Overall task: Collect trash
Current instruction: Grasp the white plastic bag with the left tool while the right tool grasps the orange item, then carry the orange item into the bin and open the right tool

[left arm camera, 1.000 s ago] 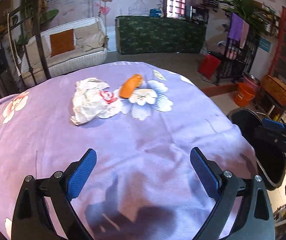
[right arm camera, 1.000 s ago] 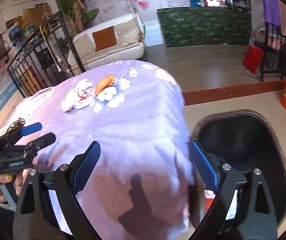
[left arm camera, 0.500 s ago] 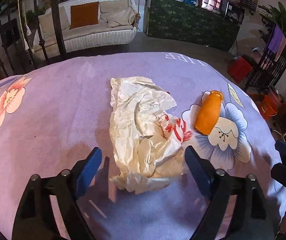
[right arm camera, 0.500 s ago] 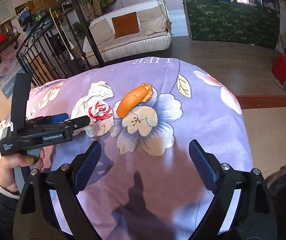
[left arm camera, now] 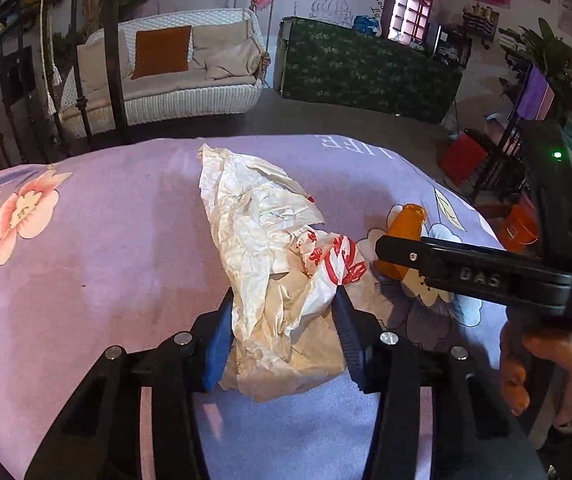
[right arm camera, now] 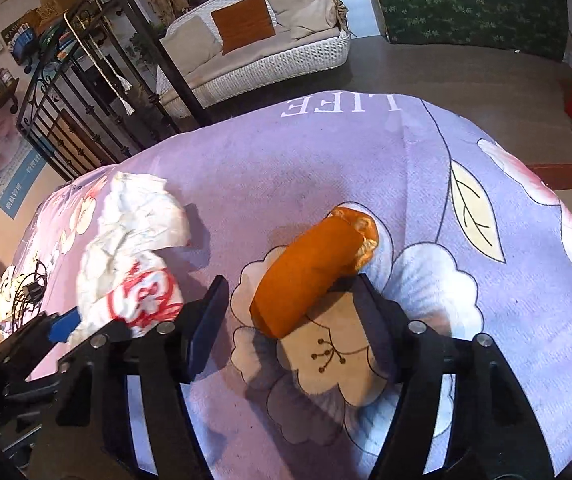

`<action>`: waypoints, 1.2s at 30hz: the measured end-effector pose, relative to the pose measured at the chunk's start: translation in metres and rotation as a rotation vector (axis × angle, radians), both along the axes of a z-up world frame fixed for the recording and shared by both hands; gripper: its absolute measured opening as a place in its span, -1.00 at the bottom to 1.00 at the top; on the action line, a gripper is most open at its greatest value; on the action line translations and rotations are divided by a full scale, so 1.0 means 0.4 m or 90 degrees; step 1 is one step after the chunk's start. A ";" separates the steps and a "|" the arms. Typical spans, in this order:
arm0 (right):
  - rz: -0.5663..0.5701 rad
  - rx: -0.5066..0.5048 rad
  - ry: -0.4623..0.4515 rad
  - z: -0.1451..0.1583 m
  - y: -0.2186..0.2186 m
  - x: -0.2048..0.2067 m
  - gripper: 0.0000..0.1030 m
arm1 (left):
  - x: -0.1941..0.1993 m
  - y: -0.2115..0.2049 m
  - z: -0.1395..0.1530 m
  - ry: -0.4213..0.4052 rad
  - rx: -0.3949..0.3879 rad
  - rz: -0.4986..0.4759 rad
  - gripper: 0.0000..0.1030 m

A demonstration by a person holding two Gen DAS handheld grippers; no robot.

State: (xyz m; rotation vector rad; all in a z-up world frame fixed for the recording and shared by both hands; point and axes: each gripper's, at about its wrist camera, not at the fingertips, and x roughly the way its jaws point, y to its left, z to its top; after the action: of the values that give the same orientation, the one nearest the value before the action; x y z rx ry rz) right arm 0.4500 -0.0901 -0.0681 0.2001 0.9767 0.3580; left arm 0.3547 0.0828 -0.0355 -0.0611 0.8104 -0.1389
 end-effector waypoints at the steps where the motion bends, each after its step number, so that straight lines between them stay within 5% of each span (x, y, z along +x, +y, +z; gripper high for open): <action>1: -0.004 -0.012 -0.006 0.001 0.007 0.003 -0.05 | -0.009 0.005 0.007 -0.006 0.002 0.006 -0.08; 4: -0.004 -0.003 -0.004 0.005 0.005 0.004 -0.52 | -0.038 0.014 0.017 -0.017 0.016 0.016 -0.08; 7: -0.001 0.008 -0.009 0.013 -0.009 -0.019 -0.60 | -0.070 0.010 0.024 -0.022 0.023 0.021 -0.08; 19: 0.002 0.044 -0.075 0.094 -0.145 -0.217 -0.62 | -0.235 -0.125 0.057 -0.056 -0.010 -0.022 -0.08; 36: -0.077 0.002 -0.167 0.157 -0.359 -0.552 -0.61 | -0.434 -0.270 0.059 -0.080 -0.035 -0.070 -0.08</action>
State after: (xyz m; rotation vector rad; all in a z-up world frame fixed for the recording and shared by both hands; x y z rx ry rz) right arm 0.2292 -0.2337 -0.0054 0.2081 0.7021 0.2669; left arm 0.1811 -0.0252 -0.0119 -0.0588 0.6846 -0.2661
